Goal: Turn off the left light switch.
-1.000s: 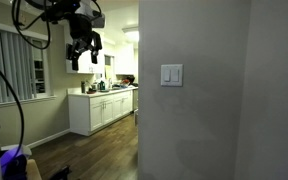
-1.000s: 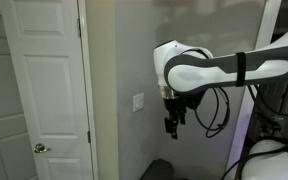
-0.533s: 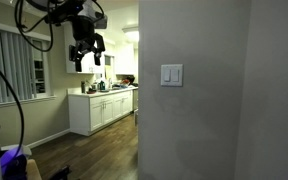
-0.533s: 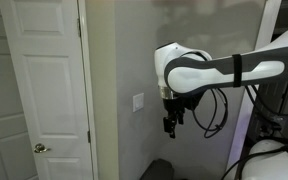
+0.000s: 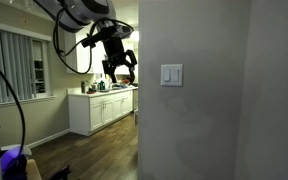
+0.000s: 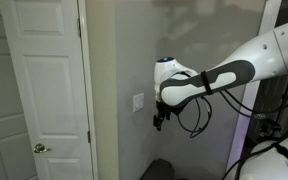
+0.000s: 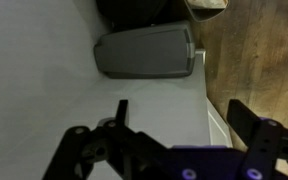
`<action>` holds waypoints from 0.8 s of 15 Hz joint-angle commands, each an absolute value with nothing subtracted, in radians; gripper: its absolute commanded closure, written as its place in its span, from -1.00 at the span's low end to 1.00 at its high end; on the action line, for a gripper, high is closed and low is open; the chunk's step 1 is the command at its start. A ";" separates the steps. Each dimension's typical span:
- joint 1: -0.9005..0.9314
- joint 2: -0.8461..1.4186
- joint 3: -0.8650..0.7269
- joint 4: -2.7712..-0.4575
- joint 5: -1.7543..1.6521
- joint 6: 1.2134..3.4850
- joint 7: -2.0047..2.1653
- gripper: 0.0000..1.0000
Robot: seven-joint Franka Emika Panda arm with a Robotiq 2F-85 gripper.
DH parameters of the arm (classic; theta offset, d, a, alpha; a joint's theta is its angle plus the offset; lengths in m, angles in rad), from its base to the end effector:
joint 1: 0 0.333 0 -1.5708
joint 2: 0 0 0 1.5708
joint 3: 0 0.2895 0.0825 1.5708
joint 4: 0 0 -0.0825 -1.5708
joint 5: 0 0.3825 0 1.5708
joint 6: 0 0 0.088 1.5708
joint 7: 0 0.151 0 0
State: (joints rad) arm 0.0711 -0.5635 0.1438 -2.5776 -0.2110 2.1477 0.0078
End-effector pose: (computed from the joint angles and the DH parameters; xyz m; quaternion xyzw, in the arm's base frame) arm 0.3991 0.0660 0.3951 0.9789 0.1451 0.0747 0.1228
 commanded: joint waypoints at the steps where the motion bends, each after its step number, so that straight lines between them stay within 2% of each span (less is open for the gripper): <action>1: 0.031 -0.443 0.142 -2.527 -0.278 2.298 0.043 -0.96; 2: 0.022 -0.418 0.139 -2.515 -0.283 2.342 0.047 -0.47; 4: 0.011 -0.369 0.131 -2.486 -0.280 2.416 0.047 -0.39; 12: -0.029 -0.177 0.109 -2.361 -0.283 2.640 0.090 0.66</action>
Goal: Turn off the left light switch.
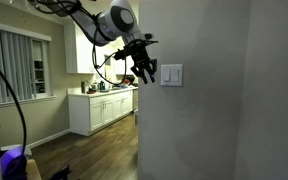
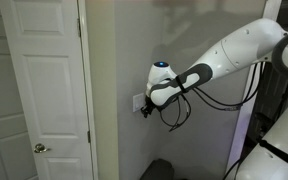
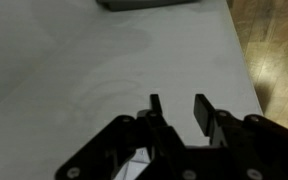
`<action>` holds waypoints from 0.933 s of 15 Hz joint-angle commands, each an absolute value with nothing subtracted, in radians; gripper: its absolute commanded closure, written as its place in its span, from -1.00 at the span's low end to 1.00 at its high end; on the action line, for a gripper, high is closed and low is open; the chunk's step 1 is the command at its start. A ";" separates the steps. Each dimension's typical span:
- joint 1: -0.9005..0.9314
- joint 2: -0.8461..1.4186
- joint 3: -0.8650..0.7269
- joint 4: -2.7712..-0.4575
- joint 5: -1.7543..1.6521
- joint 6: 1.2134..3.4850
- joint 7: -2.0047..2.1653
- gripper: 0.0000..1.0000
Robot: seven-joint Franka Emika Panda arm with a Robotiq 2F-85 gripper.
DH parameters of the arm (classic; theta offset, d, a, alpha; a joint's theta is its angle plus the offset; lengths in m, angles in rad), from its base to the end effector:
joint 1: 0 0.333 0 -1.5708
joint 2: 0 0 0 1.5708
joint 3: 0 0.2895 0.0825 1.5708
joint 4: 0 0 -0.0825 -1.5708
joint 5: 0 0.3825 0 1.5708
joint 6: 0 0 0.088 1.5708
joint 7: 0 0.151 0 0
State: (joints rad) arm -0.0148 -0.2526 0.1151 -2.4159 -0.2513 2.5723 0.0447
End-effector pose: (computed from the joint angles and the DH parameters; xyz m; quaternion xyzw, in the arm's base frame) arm 0.5095 0.0491 0.3846 0.9675 0.1178 0.2061 0.0871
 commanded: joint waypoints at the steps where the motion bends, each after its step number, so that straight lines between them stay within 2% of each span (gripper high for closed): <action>1: -0.031 -0.154 0.104 -2.343 -0.284 2.666 0.095 0.78; 2: -0.034 -0.134 0.101 -2.328 -0.289 2.695 0.104 0.93; 4: -0.039 -0.100 0.096 -2.299 -0.305 2.742 0.130 1.00; 14: -0.046 0.011 0.073 -2.218 -0.470 2.873 0.330 1.00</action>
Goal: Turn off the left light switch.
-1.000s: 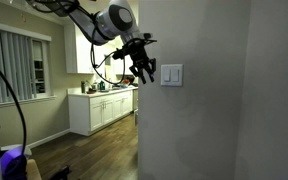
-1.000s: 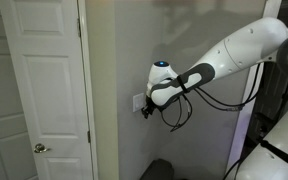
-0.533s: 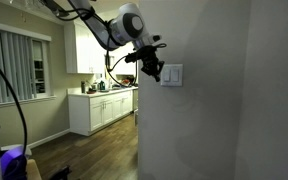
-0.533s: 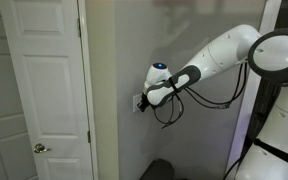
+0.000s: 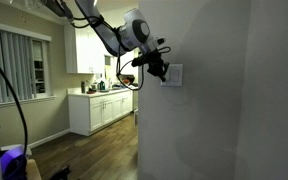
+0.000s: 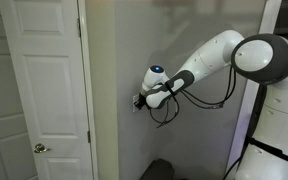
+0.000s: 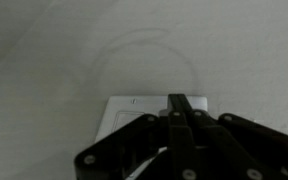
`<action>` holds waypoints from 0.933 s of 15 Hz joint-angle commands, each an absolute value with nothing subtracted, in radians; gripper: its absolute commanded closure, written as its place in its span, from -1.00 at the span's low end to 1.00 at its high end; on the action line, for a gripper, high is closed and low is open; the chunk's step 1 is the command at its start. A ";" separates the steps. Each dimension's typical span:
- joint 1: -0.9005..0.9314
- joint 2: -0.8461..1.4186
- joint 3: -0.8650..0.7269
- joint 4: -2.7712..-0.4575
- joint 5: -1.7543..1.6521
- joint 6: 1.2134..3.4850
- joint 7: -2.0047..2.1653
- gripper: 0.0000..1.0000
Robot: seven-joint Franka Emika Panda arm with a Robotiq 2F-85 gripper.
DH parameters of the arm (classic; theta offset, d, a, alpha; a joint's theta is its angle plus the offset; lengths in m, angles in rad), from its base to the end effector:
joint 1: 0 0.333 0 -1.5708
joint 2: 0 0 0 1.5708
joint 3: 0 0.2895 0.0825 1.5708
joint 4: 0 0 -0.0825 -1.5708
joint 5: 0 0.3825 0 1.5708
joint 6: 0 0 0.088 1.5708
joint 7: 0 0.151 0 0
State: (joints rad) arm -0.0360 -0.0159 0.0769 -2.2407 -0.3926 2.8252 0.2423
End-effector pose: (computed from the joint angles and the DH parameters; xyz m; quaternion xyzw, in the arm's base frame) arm 0.5868 0.0381 0.3794 0.9481 0.0643 0.3030 0.0713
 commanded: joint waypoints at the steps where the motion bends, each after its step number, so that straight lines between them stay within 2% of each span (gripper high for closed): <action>1: -0.045 0.016 0.068 -2.213 -0.496 2.881 0.358 1.00; 14: -0.038 0.041 0.041 -2.193 -0.774 2.931 0.674 1.00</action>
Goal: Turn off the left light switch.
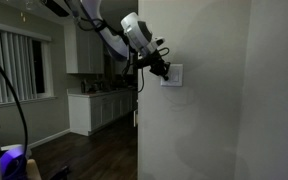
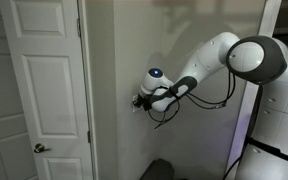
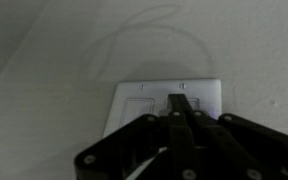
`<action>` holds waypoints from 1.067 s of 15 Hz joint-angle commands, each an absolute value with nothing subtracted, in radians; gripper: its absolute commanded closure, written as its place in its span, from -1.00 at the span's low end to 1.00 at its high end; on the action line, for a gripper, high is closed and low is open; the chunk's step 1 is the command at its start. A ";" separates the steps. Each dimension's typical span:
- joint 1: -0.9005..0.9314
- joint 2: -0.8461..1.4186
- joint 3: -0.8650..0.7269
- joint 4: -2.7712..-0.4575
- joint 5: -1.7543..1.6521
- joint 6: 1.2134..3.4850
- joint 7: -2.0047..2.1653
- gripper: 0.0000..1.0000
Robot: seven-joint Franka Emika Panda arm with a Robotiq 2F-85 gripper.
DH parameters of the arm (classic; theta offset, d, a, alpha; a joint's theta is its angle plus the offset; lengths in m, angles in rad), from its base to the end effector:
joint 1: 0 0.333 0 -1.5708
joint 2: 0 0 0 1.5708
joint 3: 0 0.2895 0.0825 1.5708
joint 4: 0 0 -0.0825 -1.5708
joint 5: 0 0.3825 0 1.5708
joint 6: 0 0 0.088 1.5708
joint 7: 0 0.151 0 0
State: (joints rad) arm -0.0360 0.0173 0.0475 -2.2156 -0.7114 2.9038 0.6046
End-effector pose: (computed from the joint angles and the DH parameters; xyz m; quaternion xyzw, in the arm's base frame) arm 0.5948 0.0394 0.3779 0.9320 0.0210 0.3513 0.0860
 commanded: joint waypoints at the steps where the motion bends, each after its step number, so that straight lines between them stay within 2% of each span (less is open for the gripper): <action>1: -0.037 0.037 0.042 -2.196 -0.780 2.921 0.677 1.00; 14: -0.018 -0.061 0.062 -2.329 -0.529 2.739 0.472 1.00; 15: -0.011 -0.063 0.064 -2.334 -0.488 2.726 0.436 0.48; 16: -0.020 -0.028 0.060 -2.302 -0.556 2.755 0.511 0.96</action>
State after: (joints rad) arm -0.0201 -0.0282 0.0604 -2.3018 -0.5547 2.7545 0.5100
